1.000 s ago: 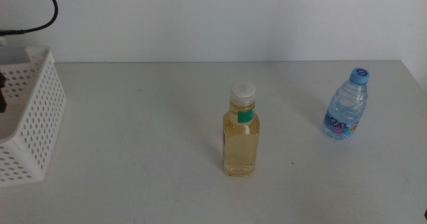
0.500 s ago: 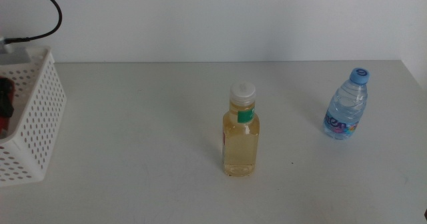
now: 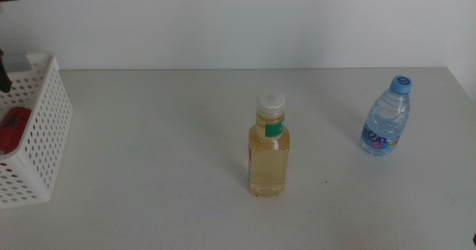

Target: Use arms to grab the bottles and put them into the dustbin to the left of the table.

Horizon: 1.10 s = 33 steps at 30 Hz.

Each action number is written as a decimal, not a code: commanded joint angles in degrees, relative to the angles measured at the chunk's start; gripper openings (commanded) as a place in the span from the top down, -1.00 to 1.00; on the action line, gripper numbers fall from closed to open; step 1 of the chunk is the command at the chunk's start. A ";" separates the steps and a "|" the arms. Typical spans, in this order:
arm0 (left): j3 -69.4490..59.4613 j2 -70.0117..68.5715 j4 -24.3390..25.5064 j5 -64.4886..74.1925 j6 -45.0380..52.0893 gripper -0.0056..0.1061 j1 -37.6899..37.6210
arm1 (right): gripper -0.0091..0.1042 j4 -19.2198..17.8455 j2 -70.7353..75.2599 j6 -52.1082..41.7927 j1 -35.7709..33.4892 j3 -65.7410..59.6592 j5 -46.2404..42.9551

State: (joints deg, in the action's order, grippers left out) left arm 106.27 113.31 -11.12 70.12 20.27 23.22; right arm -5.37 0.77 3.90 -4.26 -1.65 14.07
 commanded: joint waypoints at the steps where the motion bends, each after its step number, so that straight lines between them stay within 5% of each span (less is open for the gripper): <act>1: 2.54 -6.47 -2.31 2.72 -0.38 -0.63 -1.66 | -0.45 -0.55 1.21 -0.70 0.42 0.59 -4.16; 10: -1.94 -19.09 -2.03 -0.44 3.05 -0.63 -13.13 | -0.45 -0.55 1.21 -0.70 0.42 0.59 -4.16; 19: -31.36 -41.36 0.55 -27.76 2.65 -0.63 -30.45 | -0.45 -0.55 1.21 -0.70 0.42 0.59 -4.16; 30: -68.20 -64.81 18.11 -55.63 -23.28 -0.63 -52.88 | -0.45 -0.55 1.21 -0.70 0.42 0.59 -4.16; 33: -73.70 -67.62 19.48 -57.89 -27.07 -0.63 -56.10 | -0.45 -0.55 1.21 -0.70 0.42 0.59 -4.16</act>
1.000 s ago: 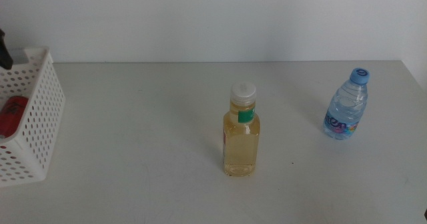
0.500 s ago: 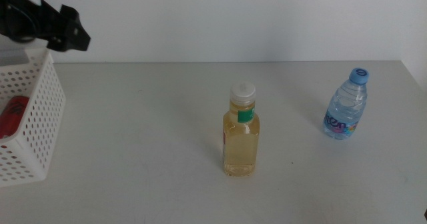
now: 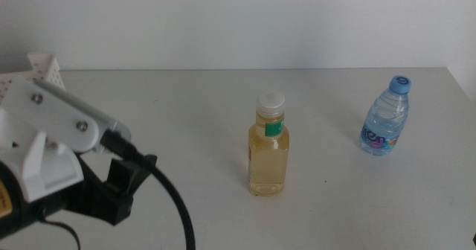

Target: Use arms to grab the bottles and put them into the dustbin to the left of the table.

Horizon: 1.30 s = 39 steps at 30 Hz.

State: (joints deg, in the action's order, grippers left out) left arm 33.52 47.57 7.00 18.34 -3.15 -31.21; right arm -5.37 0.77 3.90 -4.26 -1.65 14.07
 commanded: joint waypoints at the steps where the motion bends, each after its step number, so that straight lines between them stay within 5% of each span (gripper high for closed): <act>1: -2.20 -2.39 1.11 -6.10 -4.56 -0.63 -2.13 | -0.45 -0.55 1.21 -0.70 0.42 0.59 -4.16; 22: -4.82 -1.25 0.35 -10.83 -4.52 -0.63 -3.03 | -0.45 -0.55 1.21 -0.70 0.42 0.59 -4.16; 32: -4.82 12.24 0.21 -27.13 -5.76 -0.63 -3.46 | -0.45 -0.55 1.21 -0.70 0.42 0.59 -4.16; 39: -4.82 22.48 8.33 -40.79 -12.16 -0.63 -3.59 | -0.45 -0.55 1.21 -0.70 0.42 0.59 -4.16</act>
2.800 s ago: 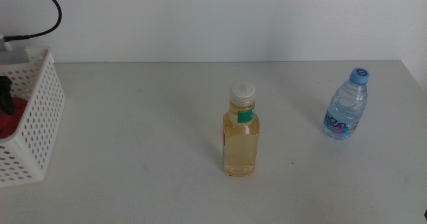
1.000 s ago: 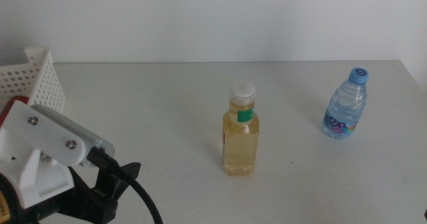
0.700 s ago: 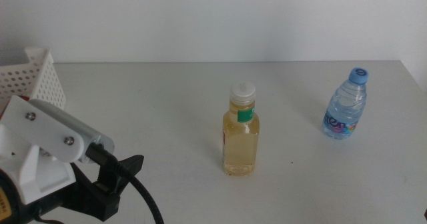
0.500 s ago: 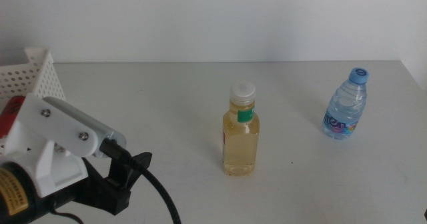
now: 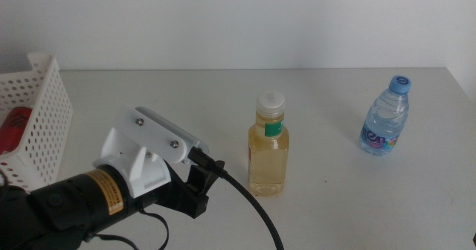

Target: Use arms to grab the bottles and put them into the dustbin to the left of the table.

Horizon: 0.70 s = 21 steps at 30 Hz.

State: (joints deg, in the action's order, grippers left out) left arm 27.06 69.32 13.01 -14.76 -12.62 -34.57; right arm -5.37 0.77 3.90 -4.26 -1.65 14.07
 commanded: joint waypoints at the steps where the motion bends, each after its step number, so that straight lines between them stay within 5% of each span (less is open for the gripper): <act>1: 1.64 2.11 4.36 -9.44 -3.89 -0.63 -0.17 | -0.45 -0.55 1.21 -0.70 0.42 0.59 -4.16; 13: 3.44 17.41 29.45 -31.13 -18.12 -0.64 9.97 | -0.45 -0.55 1.21 -0.70 0.42 0.59 -4.16; 21: 10.87 26.46 37.29 -34.21 -21.95 -0.64 11.76 | -0.45 -0.55 1.21 -0.70 0.42 0.59 -4.16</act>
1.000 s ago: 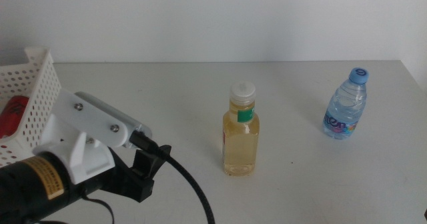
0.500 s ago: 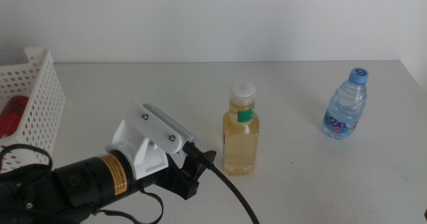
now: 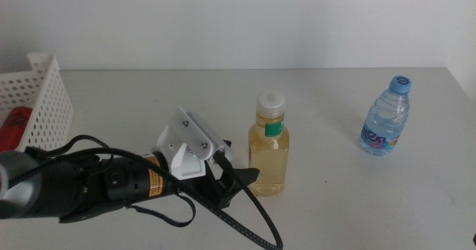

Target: Use arms to grab the bottles and put them into the dustbin to the left of the table.

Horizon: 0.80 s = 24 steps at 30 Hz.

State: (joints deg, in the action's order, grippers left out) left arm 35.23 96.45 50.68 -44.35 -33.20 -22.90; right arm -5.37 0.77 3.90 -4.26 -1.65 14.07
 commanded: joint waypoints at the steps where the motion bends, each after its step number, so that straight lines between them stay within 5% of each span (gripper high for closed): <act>1: 3.70 0.40 -0.18 -4.74 -1.65 -0.64 0.09 | -0.45 -0.55 1.21 -0.70 0.42 0.59 -4.16; 24: 16.21 14.15 3.10 -11.42 -2.71 -0.63 -1.04 | -0.45 -0.55 1.21 -0.70 0.42 0.59 -4.16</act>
State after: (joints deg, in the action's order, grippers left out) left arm 49.64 112.85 55.79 -52.19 -35.24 -23.76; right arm -5.37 0.77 3.90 -4.26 -1.65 14.07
